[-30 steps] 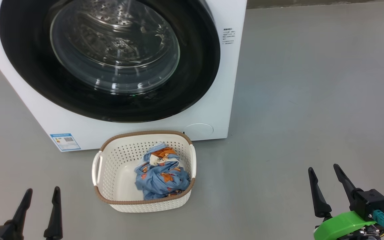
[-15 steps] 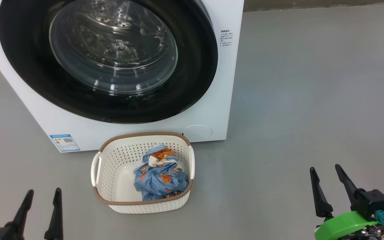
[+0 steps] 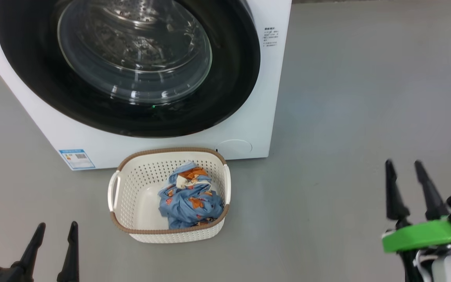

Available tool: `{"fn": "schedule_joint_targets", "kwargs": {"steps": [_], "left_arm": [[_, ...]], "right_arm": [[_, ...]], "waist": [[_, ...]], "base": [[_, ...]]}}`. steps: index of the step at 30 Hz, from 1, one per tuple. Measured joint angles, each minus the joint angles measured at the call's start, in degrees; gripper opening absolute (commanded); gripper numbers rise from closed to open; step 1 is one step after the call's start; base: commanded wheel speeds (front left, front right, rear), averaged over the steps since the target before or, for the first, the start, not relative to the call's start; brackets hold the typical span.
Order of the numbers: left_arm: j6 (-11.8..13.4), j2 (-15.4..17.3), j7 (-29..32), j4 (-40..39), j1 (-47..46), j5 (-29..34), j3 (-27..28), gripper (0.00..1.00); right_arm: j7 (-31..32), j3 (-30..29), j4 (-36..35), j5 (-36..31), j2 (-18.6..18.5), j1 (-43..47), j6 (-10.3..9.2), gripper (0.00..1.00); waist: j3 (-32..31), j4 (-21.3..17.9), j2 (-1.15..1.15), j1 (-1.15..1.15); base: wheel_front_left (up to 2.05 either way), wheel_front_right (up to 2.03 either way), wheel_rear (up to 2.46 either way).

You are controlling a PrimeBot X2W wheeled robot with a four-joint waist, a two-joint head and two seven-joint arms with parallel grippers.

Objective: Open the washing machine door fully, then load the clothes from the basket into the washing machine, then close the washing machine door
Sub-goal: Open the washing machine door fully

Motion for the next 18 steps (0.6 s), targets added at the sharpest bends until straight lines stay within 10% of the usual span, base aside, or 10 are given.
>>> {"fn": "schedule_joint_targets", "kwargs": {"steps": [14, 18], "left_arm": [[0.00, 1.26, 0.00, -0.49, 0.16, -2.53, -1.31, 1.00], [0.00, 1.85, 0.00, -0.48, -0.02, -3.50, -1.74, 1.00]], "right_arm": [[-0.44, -4.91, 4.63, 27.91, -0.20, -11.00, 0.00, 1.00], [-0.44, -4.47, 9.75, 36.79, -0.27, -14.62, 0.00, 0.43]], "waist": [[4.13, 1.52, 0.00, 0.00], [5.59, 2.01, 0.00, 0.00]], "base": [[0.00, 0.00, 0.00], [0.00, 0.00, 0.00]]}}
